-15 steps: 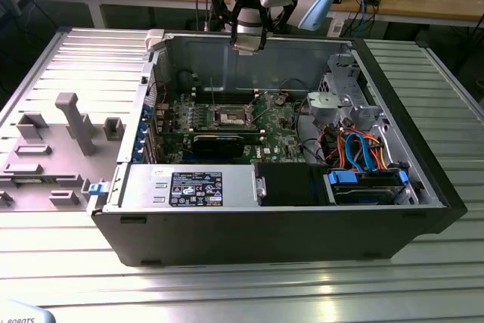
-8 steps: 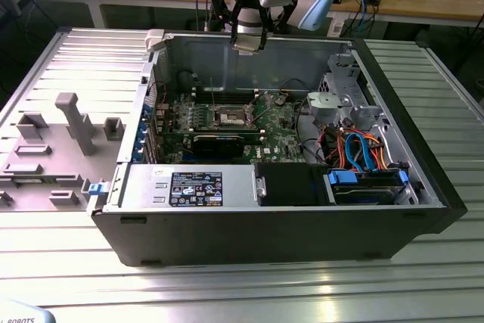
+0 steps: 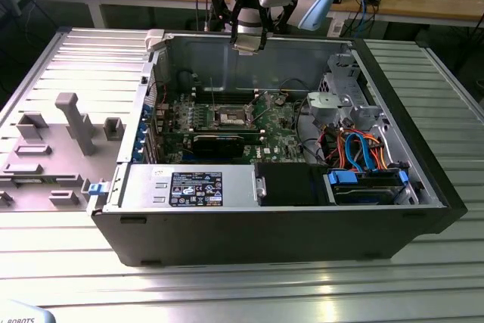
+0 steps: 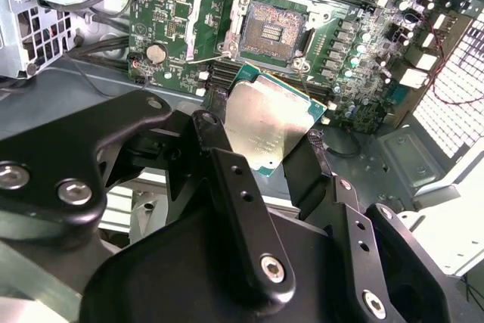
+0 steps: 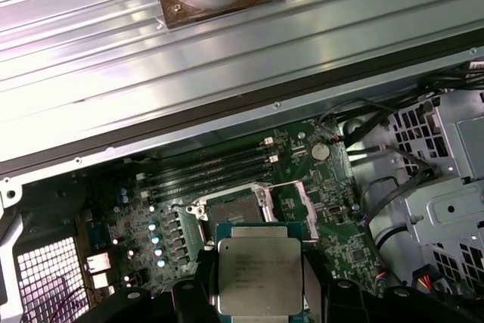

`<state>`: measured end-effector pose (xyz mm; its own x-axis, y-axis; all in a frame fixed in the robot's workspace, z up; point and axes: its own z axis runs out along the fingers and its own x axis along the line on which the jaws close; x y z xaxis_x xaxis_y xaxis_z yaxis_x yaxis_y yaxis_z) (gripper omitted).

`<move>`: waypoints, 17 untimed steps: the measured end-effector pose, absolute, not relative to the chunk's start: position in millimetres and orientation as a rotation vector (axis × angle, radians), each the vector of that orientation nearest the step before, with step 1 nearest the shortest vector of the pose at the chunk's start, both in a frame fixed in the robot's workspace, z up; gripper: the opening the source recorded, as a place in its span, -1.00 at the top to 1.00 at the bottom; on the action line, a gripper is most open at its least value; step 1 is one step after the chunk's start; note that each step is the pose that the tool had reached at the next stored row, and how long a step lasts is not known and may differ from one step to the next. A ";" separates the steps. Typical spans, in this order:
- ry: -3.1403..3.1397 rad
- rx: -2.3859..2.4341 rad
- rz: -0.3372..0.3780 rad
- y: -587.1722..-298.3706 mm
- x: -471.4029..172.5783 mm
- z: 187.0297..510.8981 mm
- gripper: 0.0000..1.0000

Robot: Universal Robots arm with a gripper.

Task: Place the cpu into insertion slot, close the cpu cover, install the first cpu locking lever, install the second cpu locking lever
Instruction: 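Place the cpu into insertion slot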

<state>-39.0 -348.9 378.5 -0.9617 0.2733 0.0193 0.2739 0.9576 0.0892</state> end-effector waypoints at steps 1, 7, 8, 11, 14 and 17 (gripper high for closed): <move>-3.101 -0.436 -0.143 -348.9 -39.0 378.5 -0.08; -3.099 -0.453 -0.143 -348.9 -39.1 378.5 -0.08; -3.099 -0.454 -0.143 -348.9 -39.1 378.5 -0.08; -3.098 -0.460 -0.143 -349.0 -39.2 378.5 -0.08; -3.096 -0.481 -0.143 -348.9 -40.1 378.4 -0.08; -3.095 -0.490 -0.143 -348.9 -40.1 378.4 -0.08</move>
<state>-40.1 -348.9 378.4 -0.9512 0.3080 0.0193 0.3085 0.9470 0.0892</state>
